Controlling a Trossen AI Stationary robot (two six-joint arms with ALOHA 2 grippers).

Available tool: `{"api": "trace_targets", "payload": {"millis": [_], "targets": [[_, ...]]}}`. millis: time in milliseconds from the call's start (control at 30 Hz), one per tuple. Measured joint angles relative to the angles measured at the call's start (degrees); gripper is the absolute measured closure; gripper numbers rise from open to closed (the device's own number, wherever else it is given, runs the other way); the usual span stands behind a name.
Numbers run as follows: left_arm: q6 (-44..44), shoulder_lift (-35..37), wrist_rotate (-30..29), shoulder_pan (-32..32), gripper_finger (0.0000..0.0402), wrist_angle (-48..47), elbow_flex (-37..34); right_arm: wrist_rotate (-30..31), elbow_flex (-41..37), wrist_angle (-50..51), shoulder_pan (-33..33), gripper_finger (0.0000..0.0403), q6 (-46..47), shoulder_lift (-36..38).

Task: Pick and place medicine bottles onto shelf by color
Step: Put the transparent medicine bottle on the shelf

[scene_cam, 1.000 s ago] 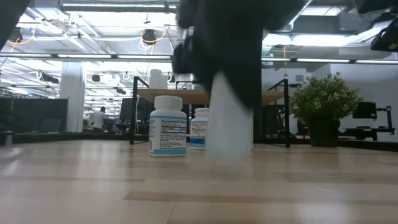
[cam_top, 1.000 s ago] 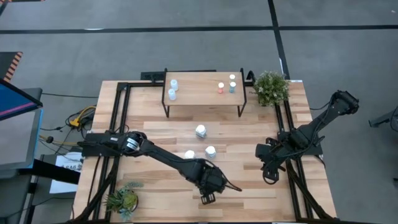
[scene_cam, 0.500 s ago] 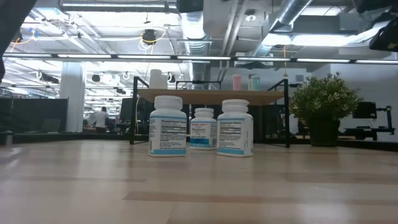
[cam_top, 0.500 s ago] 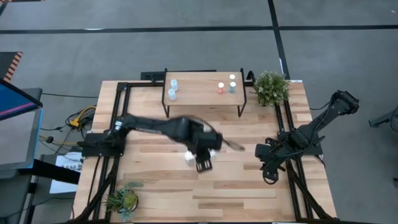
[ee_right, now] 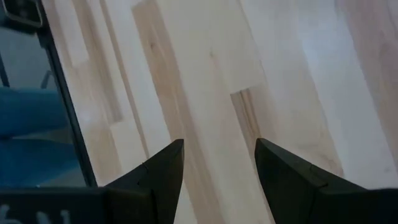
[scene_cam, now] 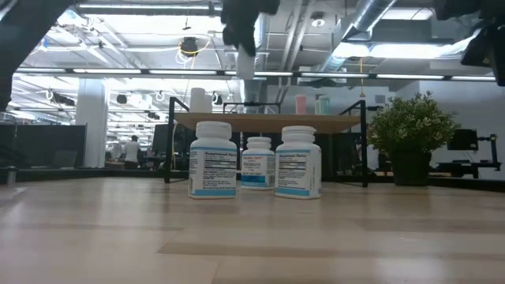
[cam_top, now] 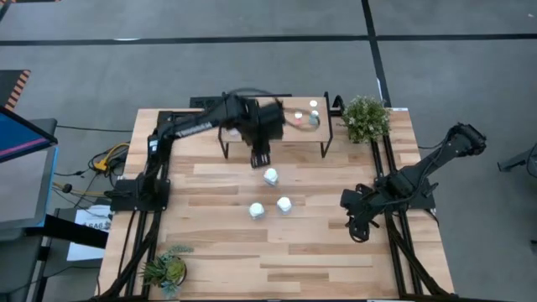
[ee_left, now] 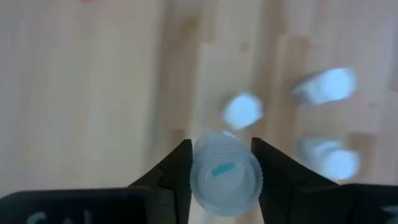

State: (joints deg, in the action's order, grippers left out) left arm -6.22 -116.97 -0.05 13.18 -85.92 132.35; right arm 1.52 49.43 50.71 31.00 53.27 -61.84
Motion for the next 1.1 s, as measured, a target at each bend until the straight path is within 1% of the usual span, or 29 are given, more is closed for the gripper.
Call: {"api": "trace_targets", "payload": {"millis": [133, 267, 400, 467, 600, 733, 833, 967, 1100], "targets": [[-6.9, 0.0, 1.8, 6.3, 0.0285, -0.6, 0.0, 0.3, 0.0, -0.3, -2.0, 0.0184, 2.5, 0.0], [-11.8, -0.1, 4.5, 11.8, 0.0292, -0.5, 0.0, 1.7, 0.0, -0.3, -4.1, 0.0184, 4.6, 0.0], [-15.6, -0.3, 5.6, 15.7, 0.0294, 0.3, 0.0, 2.1, 0.0, -0.5, -5.9, 0.0184, 5.4, 0.0], [-17.3, -0.3, 6.0, 17.3, 0.0288, 0.9, 0.0, 2.1, 0.0, -0.6, -6.7, 0.0184, 5.5, 0.0], [-19.2, -0.3, 7.9, 20.5, 0.0285, 3.0, 0.0, 2.1, 0.0, -0.6, -8.2, 0.0184, 5.9, 0.0], [-20.3, -0.6, 9.0, 22.8, 0.0293, 4.6, -0.6, 2.1, 0.0, -0.7, -9.5, 0.0184, 5.9, 0.0], [-20.6, -0.9, 9.2, 23.9, 0.0293, 4.8, -3.3, 2.1, 0.0, -0.7, -9.9, 0.0185, 5.8, 0.0], [-21.0, -1.0, 8.9, 23.9, 0.0281, 6.3, -7.5, 2.1, 0.0, -0.7, -10.2, 0.0184, 5.8, 0.0], [-22.3, -1.0, 8.8, 23.8, 0.0284, 8.3, -8.2, 2.1, 0.0, -0.7, -10.2, 0.0184, 5.8, 0.0]]}}
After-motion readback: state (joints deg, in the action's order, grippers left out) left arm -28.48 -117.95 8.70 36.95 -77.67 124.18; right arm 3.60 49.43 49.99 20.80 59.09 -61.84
